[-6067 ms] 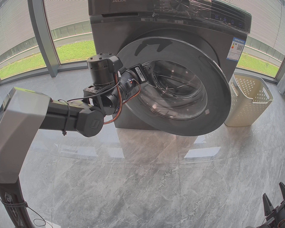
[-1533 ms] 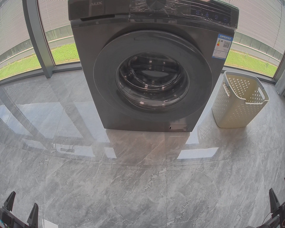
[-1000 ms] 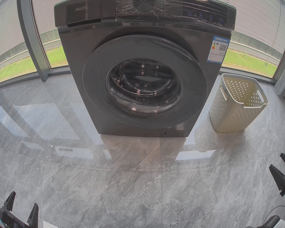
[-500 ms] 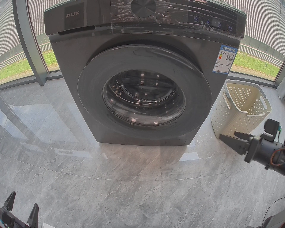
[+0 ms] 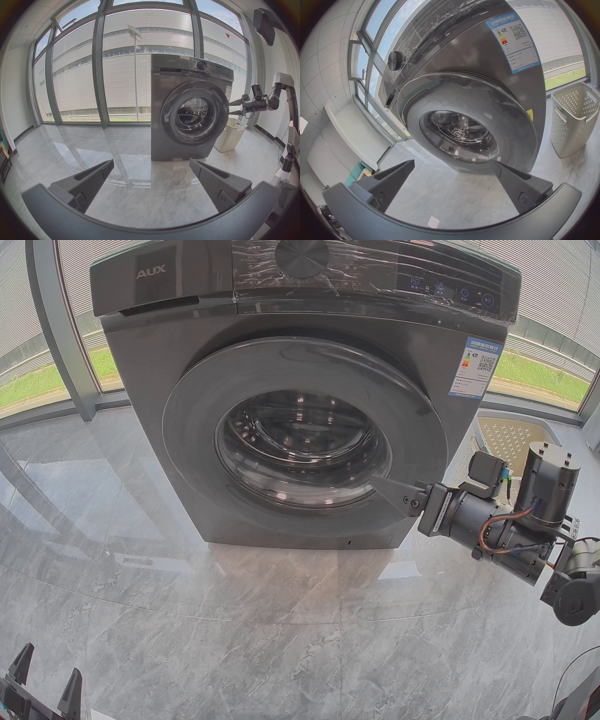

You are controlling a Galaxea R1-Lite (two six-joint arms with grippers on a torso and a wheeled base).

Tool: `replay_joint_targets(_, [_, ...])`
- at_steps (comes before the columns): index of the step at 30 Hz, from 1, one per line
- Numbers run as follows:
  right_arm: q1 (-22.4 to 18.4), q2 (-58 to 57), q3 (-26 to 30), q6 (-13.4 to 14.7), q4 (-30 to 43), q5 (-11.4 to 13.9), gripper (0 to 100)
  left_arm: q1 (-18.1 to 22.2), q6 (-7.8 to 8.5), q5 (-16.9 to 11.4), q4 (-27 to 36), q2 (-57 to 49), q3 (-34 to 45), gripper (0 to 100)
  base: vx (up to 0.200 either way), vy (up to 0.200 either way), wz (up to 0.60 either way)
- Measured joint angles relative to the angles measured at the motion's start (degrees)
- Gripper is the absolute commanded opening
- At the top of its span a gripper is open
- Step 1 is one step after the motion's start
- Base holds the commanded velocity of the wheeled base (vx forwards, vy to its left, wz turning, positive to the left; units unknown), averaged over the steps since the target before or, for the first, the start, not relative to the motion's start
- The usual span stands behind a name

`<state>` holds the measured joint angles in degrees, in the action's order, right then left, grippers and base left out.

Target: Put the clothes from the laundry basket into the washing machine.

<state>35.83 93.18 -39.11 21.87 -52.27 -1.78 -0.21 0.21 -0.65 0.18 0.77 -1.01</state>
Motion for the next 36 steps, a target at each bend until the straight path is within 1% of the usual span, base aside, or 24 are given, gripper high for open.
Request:
replay_joint_targets(8, [-1.5,1.8,-2.3,-0.3,-0.4,0.0,100,0.0,0.01,-0.1,0.0,0.0,0.0,100,0.200,0.000,0.00])
replay_joint_targets(13, [-3.4,2.0,-3.8,-0.5,-0.4,0.1,100,0.0,-0.02,-0.3,0.0,0.0,0.0,100,0.000,0.000,0.00])
replay_joint_targets(17, [-5.3,2.2,-5.5,-0.9,1.1,0.5,100,0.0,-0.02,-0.3,0.0,0.1,0.0,100,0.000,0.000,0.00])
replay_joint_targets(19, [-6.6,2.3,-6.4,-1.4,1.7,0.1,100,0.0,-0.02,-0.3,0.0,0.1,0.0,100,0.000,0.000,0.00])
replay_joint_targets(23, [-7.1,2.1,-6.4,-1.8,2.0,-0.6,100,0.0,-0.02,-0.3,0.0,0.1,0.0,100,0.000,0.000,0.00])
replay_joint_targets(26, [-7.1,1.0,-4.1,-2.4,0.3,-1.1,100,0.0,-0.02,-0.3,0.0,0.1,0.0,100,0.000,0.000,0.00])
replay_joint_targets(28, [-6.1,0.0,-1.9,-2.9,-1.2,-1.6,100,0.0,-0.02,-0.2,0.0,0.1,0.0,100,0.000,0.000,0.00])
replay_joint_targets(30, [-4.6,-1.7,1.1,-3.4,-2.7,-1.6,100,0.0,0.00,-0.1,0.0,0.1,0.0,100,0.000,0.000,0.00])
replay_joint_targets(31, [-4.0,-2.4,2.4,-3.5,-2.7,-1.4,100,0.0,0.00,-0.1,0.0,0.1,0.0,100,0.000,0.000,0.00])
replay_joint_targets(36, [0.4,-8.7,12.2,-5.3,-1.3,1.2,100,0.0,0.01,0.0,0.0,0.1,0.0,100,0.000,0.000,0.00])
